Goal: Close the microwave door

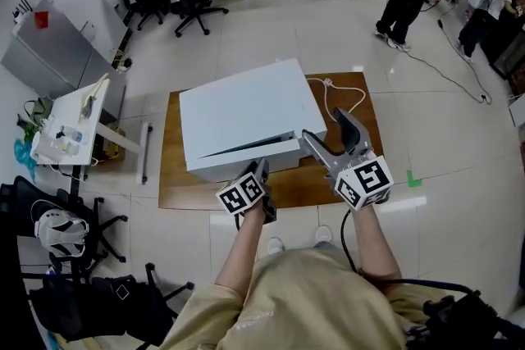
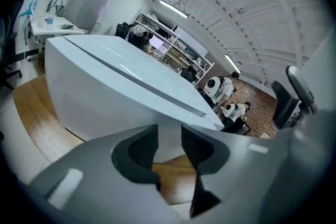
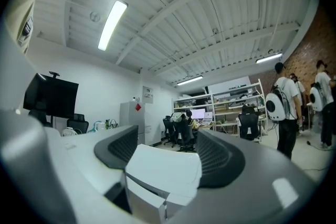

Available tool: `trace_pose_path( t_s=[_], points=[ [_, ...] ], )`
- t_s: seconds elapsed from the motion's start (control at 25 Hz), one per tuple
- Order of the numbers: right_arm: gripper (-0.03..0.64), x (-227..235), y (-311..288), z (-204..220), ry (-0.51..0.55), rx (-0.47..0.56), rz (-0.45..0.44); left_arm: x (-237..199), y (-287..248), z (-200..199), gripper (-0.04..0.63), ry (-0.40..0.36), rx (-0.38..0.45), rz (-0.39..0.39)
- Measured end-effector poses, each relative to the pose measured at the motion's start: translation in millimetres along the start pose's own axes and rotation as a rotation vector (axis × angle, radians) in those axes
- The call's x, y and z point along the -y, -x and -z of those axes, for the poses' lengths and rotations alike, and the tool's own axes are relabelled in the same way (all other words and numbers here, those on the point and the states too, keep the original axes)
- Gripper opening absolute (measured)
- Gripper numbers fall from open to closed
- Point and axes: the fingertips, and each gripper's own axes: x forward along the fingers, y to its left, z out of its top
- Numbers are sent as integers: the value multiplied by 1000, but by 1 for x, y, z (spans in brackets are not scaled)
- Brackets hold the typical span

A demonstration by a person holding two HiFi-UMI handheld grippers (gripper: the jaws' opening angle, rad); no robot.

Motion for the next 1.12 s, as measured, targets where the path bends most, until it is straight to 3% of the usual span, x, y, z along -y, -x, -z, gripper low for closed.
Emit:
trace_pose_path(
  t_s=[0.08, 0.12, 0.36, 0.52, 0.72, 1.12],
  points=[
    [341, 6, 2, 2, -7, -5, 11, -5, -9, 1, 138, -12, -8, -25],
    [341, 9, 4, 3, -10, -6, 18, -7, -11, 1, 103, -14, -7, -34],
    [341, 22, 3, 0, -32, 1, 57, -12, -9, -3, 75, -24, 23, -27],
    [341, 26, 10, 3, -56, 13, 54, -4, -11, 12, 143, -67, -3, -18],
    [341, 30, 7, 4, -69, 24, 46, 4, -17, 7, 146, -78, -4, 6],
    [341, 12, 4, -2, -39, 26, 41, -21, -12, 2, 52, -42, -23, -29]
  ],
)
